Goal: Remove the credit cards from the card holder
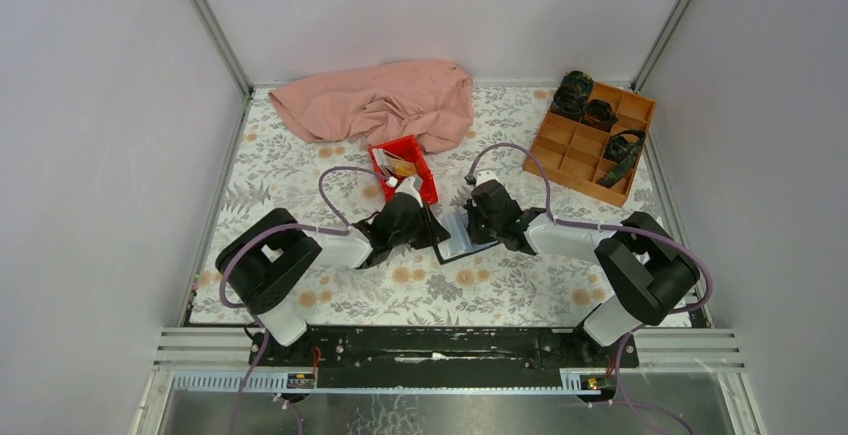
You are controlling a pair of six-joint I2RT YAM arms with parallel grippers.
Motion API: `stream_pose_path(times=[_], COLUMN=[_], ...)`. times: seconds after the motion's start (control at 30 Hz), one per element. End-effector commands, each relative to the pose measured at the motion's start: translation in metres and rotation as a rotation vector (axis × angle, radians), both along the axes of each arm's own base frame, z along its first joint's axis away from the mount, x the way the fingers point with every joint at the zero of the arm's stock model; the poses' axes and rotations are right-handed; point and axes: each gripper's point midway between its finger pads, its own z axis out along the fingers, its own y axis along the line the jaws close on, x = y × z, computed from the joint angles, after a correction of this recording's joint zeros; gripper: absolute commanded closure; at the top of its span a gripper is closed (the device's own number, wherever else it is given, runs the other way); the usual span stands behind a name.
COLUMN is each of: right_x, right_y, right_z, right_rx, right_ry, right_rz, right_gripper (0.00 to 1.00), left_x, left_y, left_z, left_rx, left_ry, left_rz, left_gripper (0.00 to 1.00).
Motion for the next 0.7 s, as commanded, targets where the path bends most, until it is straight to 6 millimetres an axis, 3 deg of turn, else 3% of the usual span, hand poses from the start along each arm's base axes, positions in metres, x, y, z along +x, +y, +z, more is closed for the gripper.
stream_pose_path(times=[0.0, 0.13, 0.4, 0.5, 0.67], right_x=[-0.017, -0.017, -0.018, -0.017, -0.018], right_y=[-0.013, -0.012, -0.011, -0.011, -0.011], right_z=[-0.011, -0.013, -0.017, -0.018, -0.018], right_rx=[-0.051, -0.052, -0.052, -0.051, -0.052], right_ry=[0.059, 0.063, 0.072, 0.072, 0.073], right_rz=[0.002, 0.003, 0.008, 0.008, 0.008], right_gripper=[1.00, 1.00, 1.00, 1.00, 1.00], left_x=[-0.002, -0.006, -0.007, -0.005, -0.009], left_y=[-0.004, 0.002, 0.003, -0.001, -0.003], left_z=[0.007, 0.019, 0.062, 0.059, 0.033], left_rx=[-0.016, -0.024, -0.064, -0.059, -0.043], left_ry=[-0.027, -0.041, -0.105, -0.099, -0.044], left_rz=[-0.025, -0.019, -0.025, -0.034, -0.041], left_gripper=[0.91, 0.91, 0.91, 0.91, 0.91])
